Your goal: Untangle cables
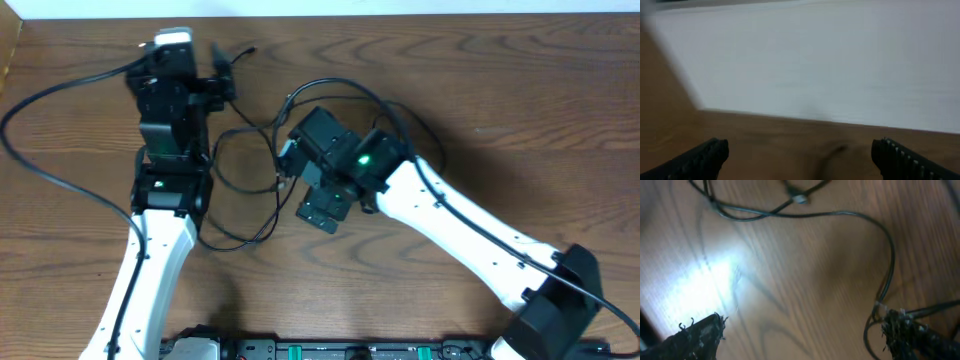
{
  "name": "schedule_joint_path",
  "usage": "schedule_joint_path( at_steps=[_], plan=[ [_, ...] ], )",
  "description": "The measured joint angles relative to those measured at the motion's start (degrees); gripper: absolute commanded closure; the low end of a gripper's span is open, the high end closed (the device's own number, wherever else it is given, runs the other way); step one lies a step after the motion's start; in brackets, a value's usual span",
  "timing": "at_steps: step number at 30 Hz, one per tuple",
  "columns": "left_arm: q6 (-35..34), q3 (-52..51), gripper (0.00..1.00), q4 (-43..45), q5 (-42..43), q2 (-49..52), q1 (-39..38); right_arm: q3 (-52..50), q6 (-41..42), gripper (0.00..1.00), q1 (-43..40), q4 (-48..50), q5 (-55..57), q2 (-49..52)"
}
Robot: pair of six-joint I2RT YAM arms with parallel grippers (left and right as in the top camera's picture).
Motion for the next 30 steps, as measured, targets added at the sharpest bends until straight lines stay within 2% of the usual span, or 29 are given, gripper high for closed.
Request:
schedule_joint_path(
  at_steps=[6, 12, 17, 23, 26, 30],
  plan=[
    [2.3, 0.0, 0.04, -3.6, -10.0, -2.5, 5.4, 0.0, 0.3, 0.01, 2.4, 4.3, 2.4, 2.3],
    [2.5, 0.0, 0.04, -5.0, -14.2, -7.1, 9.7, 0.0, 1.8, 0.01, 3.0, 9.6, 4.4, 4.5],
    [2.5, 0.0, 0.04, -6.3, -15.2, -11.1, 10.4, 0.0, 10.8, 0.01, 3.0, 16.4, 5.7, 8.7],
    [2.4, 0.0, 0.04, -8.9, -16.5, -13.7, 10.4, 0.0, 24.5, 0.07, 3.0, 25.1, 7.7, 16.6],
    [2.4, 0.0, 0.03, -9.2, -16.9, -14.5, 10.4, 0.0, 28.5, 0.11, 3.1, 29.4, 7.9, 19.1],
    [2.0, 0.0, 0.04, -9.3, -17.1, -15.1, 10.4, 0.0, 31.4, 0.12, 3.1, 34.0, 8.1, 20.3]
  ],
)
